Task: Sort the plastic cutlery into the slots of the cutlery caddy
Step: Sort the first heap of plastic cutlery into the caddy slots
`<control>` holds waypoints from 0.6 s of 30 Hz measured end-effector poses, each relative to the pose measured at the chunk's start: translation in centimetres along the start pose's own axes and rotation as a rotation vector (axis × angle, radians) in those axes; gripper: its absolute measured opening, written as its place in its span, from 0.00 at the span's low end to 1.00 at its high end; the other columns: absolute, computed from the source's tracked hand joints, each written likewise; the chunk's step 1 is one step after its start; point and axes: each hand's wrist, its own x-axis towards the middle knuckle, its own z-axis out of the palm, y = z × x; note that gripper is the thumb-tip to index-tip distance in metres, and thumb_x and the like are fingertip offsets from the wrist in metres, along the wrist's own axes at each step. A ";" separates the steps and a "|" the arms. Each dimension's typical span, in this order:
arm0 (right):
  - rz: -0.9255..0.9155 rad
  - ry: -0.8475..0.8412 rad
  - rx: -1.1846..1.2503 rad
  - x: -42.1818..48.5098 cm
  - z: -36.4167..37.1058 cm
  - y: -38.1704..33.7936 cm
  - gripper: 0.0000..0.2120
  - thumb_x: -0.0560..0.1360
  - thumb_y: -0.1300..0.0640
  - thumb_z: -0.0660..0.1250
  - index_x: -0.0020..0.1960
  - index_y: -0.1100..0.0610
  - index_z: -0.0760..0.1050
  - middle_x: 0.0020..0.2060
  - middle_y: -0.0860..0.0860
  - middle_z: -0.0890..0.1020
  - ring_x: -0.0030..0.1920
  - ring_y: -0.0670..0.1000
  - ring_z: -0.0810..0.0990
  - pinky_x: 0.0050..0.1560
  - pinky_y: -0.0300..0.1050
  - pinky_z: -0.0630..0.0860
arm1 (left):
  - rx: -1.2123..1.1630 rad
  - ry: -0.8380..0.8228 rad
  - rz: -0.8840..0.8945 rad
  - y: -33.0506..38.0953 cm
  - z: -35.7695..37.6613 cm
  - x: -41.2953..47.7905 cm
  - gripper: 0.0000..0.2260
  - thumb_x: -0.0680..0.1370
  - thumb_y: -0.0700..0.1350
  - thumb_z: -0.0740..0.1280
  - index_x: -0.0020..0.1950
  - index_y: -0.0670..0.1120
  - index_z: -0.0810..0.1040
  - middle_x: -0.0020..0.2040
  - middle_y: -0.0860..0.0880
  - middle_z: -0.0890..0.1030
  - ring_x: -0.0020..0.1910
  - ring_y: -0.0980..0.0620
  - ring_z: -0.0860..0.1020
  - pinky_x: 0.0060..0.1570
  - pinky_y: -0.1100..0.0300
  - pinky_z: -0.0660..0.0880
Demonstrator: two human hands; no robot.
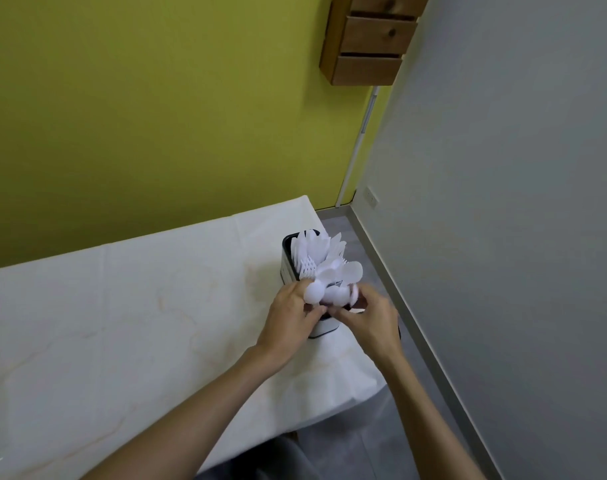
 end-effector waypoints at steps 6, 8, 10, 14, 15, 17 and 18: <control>-0.160 0.094 -0.025 -1.5 0.4 1.1 0.25 0.67 0.47 0.69 0.62 0.52 0.70 0.54 0.43 0.76 0.53 0.48 0.76 0.50 0.38 0.74 | -0.065 -0.042 0.038 -0.8 -0.6 -0.9 0.21 0.70 0.41 0.74 0.62 0.50 0.75 0.55 0.55 0.75 0.55 0.54 0.76 0.55 0.56 0.78; -0.307 0.216 -0.135 -2.0 1.0 1.3 0.30 0.71 0.43 0.65 0.69 0.54 0.67 0.62 0.46 0.74 0.62 0.50 0.73 0.61 0.44 0.70 | -0.077 -0.039 0.060 -1.1 -0.6 -1.2 0.24 0.70 0.39 0.74 0.65 0.50 0.74 0.54 0.56 0.73 0.55 0.55 0.76 0.56 0.58 0.77; -0.427 0.227 -0.276 -1.7 1.3 1.8 0.31 0.76 0.43 0.60 0.75 0.55 0.62 0.73 0.49 0.68 0.73 0.49 0.65 0.71 0.44 0.61 | -0.110 -0.047 0.053 -1.2 -0.8 -1.5 0.26 0.71 0.35 0.73 0.67 0.48 0.73 0.54 0.55 0.72 0.54 0.57 0.76 0.57 0.64 0.76; -0.518 0.098 -0.485 -1.6 2.7 2.8 0.32 0.80 0.42 0.53 0.79 0.55 0.54 0.78 0.47 0.55 0.79 0.47 0.49 0.77 0.58 0.48 | -0.087 -0.022 0.070 -2.3 -1.9 -2.2 0.21 0.74 0.34 0.69 0.65 0.45 0.74 0.53 0.53 0.73 0.52 0.58 0.76 0.55 0.70 0.74; -0.526 0.115 -0.478 -1.8 3.1 2.5 0.32 0.80 0.43 0.53 0.79 0.57 0.54 0.79 0.48 0.54 0.79 0.48 0.48 0.77 0.58 0.46 | -0.071 0.001 0.077 -2.9 -2.5 -2.5 0.19 0.75 0.34 0.68 0.65 0.45 0.74 0.53 0.53 0.74 0.52 0.58 0.76 0.56 0.69 0.74; -0.548 0.166 -0.385 -2.2 3.8 0.9 0.32 0.80 0.46 0.54 0.78 0.60 0.54 0.79 0.51 0.54 0.79 0.50 0.49 0.78 0.55 0.45 | -0.016 0.055 0.066 -4.2 -3.8 -3.2 0.18 0.76 0.35 0.66 0.65 0.46 0.74 0.56 0.52 0.76 0.55 0.58 0.76 0.59 0.67 0.73; -0.595 0.159 -0.335 -2.4 4.4 -0.2 0.30 0.80 0.49 0.55 0.78 0.60 0.55 0.79 0.52 0.55 0.79 0.51 0.51 0.78 0.54 0.46 | 0.015 0.089 0.040 -5.1 -4.7 -3.6 0.17 0.77 0.36 0.65 0.65 0.46 0.74 0.58 0.52 0.76 0.57 0.58 0.75 0.60 0.68 0.70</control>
